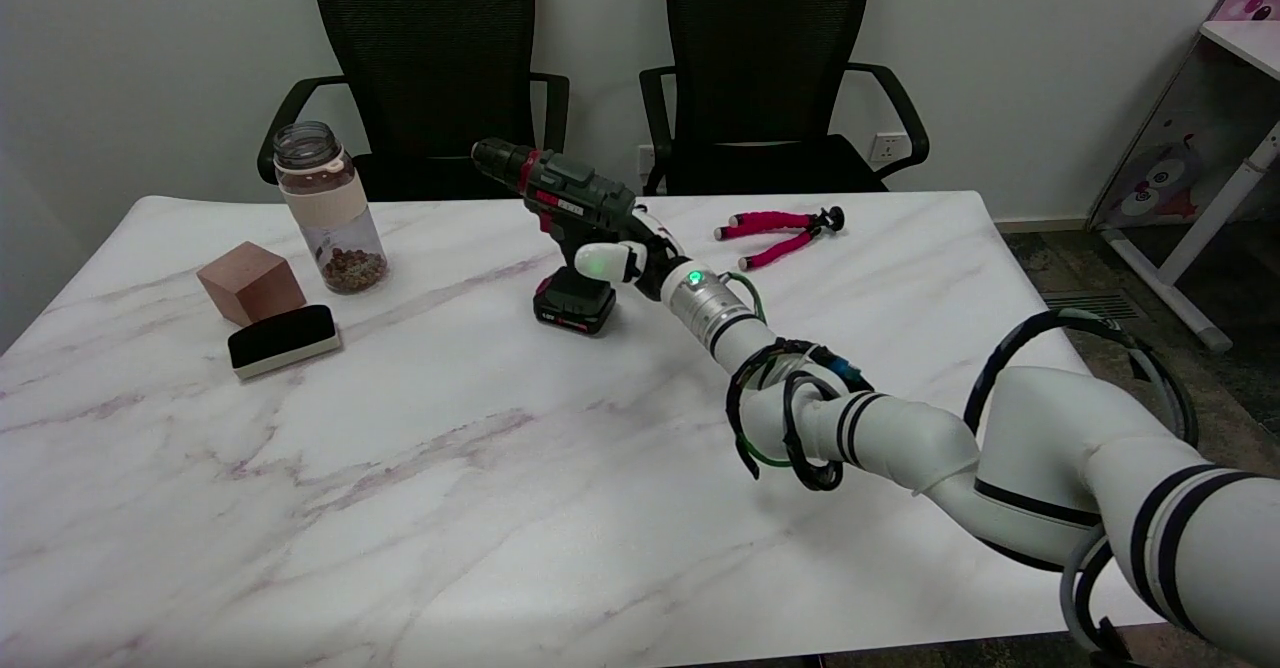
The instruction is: Pick up the power screwdriver.
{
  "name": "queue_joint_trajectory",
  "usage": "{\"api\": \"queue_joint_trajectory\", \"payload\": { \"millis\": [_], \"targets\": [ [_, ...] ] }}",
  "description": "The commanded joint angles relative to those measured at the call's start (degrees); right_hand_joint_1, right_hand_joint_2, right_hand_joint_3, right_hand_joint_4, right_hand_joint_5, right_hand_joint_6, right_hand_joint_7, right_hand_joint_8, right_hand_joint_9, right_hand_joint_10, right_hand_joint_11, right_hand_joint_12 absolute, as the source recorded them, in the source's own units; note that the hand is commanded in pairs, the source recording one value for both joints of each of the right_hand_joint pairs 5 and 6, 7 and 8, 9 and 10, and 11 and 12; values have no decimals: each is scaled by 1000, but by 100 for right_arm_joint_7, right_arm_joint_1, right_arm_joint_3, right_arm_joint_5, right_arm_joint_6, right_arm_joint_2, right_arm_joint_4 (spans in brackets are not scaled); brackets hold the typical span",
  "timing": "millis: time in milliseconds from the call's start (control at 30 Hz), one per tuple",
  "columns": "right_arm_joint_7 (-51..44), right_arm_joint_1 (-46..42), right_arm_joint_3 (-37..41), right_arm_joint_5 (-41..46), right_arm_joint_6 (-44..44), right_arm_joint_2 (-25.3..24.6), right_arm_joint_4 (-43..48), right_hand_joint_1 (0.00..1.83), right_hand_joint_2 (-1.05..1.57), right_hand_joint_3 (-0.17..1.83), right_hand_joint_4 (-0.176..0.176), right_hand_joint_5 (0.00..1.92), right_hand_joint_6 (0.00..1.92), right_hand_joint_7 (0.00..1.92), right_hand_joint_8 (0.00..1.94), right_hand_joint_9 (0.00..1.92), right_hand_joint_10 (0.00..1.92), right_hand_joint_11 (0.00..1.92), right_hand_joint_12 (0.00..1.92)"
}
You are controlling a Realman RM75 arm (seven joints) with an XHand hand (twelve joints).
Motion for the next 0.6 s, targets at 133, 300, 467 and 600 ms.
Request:
{"api": "queue_joint_trajectory", "payload": {
  "millis": [133, 300, 467, 600],
  "targets": [
    [-53, 68, 20, 22, -134, -159, 61, 1016, -603, 711, 168, 115, 115, 115, 115, 317, 317, 63, 63],
    [-53, 76, 23, 22, -134, -159, 46, 1022, -593, 724, 164, 123, 123, 123, 123, 313, 313, 14, 14],
    [-38, 76, 31, 22, -110, -159, 28, 1033, -570, 738, 165, 132, 132, 132, 132, 329, 329, 24, 24],
    [-36, 68, 9, 22, -83, -159, -16, 1048, -515, 745, 165, 135, 135, 135, 135, 345, 345, 68, 68]
  ]
}}
